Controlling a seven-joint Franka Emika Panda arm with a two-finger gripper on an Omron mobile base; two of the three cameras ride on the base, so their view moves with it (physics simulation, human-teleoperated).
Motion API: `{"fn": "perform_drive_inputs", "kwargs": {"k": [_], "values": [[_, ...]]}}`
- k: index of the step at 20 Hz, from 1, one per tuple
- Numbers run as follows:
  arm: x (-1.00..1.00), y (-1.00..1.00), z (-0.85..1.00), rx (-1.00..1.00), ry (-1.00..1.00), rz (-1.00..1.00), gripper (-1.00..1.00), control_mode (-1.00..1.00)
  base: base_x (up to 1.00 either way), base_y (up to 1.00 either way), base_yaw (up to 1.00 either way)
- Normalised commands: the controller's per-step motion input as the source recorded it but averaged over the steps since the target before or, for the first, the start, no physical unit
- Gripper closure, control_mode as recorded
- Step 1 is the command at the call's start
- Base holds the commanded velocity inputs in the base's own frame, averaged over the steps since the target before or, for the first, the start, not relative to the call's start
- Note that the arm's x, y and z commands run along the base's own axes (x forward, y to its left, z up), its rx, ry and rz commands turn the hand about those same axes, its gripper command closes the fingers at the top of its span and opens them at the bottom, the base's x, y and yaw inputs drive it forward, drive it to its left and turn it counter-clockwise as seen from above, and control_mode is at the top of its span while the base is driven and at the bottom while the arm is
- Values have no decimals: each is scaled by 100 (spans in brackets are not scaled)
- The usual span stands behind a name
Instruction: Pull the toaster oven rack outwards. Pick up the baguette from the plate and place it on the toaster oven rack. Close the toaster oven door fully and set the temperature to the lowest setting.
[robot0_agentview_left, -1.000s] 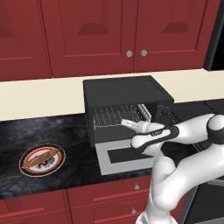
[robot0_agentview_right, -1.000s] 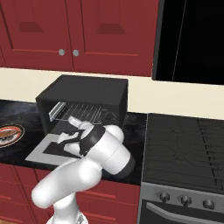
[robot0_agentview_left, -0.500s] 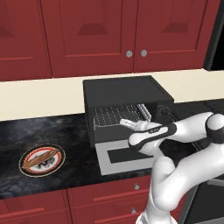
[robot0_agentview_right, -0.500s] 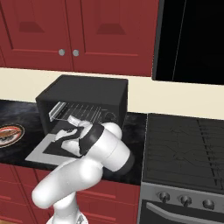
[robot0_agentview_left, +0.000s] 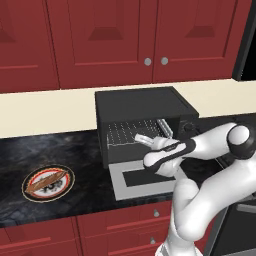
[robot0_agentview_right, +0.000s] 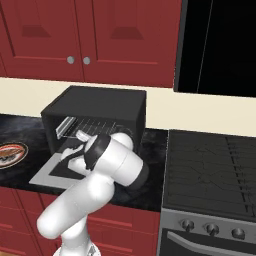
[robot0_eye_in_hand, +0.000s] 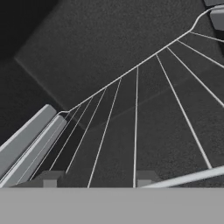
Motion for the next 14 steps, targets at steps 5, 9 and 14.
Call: {"fn": "perform_drive_inputs", "kwargs": {"k": [5, 9, 14], "values": [[0, 0, 0, 0, 0, 0, 100, -100, 0, 0, 0], [0, 0, 0, 0, 0, 0, 100, -100, 0, 0, 0], [0, 0, 0, 0, 0, 0, 100, -100, 0, 0, 0]]}}
